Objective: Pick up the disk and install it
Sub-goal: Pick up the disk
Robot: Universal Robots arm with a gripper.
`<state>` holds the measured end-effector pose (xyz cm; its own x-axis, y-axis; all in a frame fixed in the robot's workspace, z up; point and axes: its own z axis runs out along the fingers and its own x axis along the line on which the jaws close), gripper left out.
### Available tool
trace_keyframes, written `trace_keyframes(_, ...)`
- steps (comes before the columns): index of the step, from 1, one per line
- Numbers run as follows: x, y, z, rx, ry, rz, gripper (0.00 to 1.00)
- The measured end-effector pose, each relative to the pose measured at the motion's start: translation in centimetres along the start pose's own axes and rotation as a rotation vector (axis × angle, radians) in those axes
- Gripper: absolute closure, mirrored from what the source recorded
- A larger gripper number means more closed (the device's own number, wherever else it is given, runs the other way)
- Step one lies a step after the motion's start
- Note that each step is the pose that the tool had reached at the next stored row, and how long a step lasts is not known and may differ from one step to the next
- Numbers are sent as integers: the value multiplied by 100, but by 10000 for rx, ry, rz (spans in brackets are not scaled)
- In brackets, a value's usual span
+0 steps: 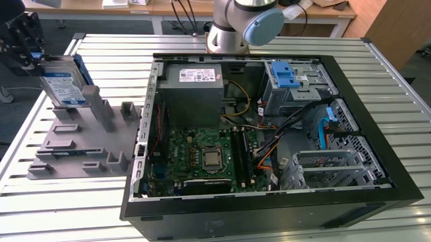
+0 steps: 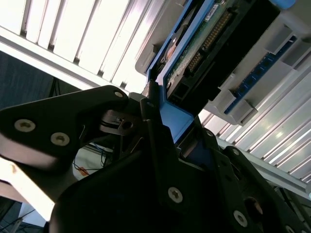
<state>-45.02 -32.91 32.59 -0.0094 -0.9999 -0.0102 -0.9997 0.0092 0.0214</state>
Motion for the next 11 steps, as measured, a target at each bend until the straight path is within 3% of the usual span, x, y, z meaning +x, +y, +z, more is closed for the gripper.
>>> trace_keyframes(11,-1,1,-76,-1,1,0,64)
